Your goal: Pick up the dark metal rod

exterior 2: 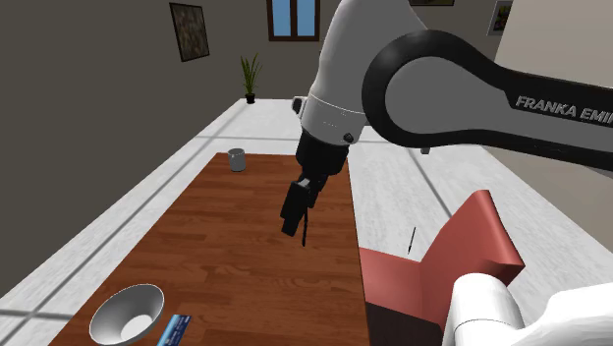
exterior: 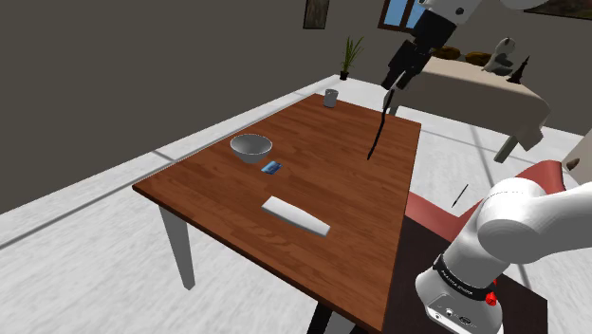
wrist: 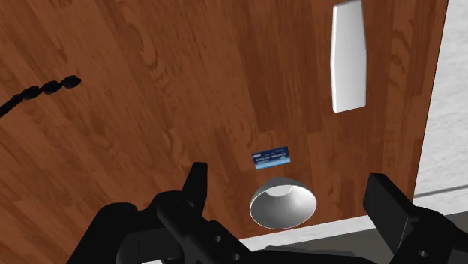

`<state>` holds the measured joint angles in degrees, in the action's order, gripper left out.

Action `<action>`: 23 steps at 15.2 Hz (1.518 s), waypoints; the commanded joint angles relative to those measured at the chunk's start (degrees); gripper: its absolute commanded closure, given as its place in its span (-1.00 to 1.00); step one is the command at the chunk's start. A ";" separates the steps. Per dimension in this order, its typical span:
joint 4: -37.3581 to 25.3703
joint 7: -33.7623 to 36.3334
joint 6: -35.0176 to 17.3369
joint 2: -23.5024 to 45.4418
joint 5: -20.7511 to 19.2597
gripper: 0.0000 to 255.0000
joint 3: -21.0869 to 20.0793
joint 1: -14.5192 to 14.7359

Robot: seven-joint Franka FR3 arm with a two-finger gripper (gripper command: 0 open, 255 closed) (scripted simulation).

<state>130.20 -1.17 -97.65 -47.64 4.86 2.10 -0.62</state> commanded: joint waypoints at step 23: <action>-21.18 -35.61 -3.36 31.93 -11.12 -1.00 23.41 -1.73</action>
<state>110.79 -34.93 -101.04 -17.70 -6.31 24.49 -2.30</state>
